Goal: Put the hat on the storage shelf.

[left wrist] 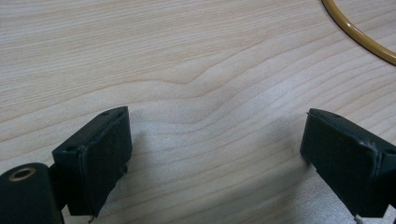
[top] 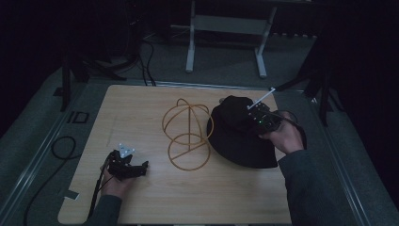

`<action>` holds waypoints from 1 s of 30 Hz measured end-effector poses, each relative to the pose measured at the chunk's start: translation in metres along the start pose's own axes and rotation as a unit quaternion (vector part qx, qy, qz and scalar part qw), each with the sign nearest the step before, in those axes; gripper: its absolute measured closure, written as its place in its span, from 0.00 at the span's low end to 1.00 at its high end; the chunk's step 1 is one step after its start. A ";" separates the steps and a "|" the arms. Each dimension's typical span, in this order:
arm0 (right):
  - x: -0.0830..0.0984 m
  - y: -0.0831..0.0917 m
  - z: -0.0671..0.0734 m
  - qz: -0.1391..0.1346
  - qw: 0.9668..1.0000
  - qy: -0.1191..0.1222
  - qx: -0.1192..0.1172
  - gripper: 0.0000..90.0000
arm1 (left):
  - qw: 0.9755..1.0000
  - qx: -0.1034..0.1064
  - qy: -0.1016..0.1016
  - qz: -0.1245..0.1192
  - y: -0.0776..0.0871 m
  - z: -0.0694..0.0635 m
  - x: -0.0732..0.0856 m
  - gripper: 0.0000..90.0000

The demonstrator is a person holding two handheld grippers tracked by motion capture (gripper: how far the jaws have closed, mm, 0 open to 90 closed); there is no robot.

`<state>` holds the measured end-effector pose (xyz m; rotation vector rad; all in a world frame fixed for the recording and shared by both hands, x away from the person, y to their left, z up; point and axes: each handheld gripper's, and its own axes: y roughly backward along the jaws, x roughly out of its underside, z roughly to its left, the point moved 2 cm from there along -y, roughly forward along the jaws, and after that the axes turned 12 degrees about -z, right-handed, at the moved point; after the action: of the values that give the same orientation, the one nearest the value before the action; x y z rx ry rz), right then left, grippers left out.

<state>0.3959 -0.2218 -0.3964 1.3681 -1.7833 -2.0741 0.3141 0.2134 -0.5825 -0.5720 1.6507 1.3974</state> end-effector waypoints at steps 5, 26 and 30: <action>-0.005 0.007 0.000 -0.006 1.000 0.006 0.001 0.98 | 1.000 0.000 0.000 0.000 0.000 0.000 0.000 0.10; -0.024 0.031 0.002 -0.020 0.999 0.030 -0.012 0.98 | 1.000 0.000 0.000 0.001 0.000 0.000 0.000 0.10; -0.026 0.035 0.002 -0.020 0.999 0.036 -0.015 0.98 | 1.000 0.000 0.000 0.001 0.000 0.000 0.000 0.10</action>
<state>0.3941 -0.2162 -0.3532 1.4634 -1.7031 -2.0352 0.3141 0.2134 -0.5824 -0.5710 1.6524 1.3977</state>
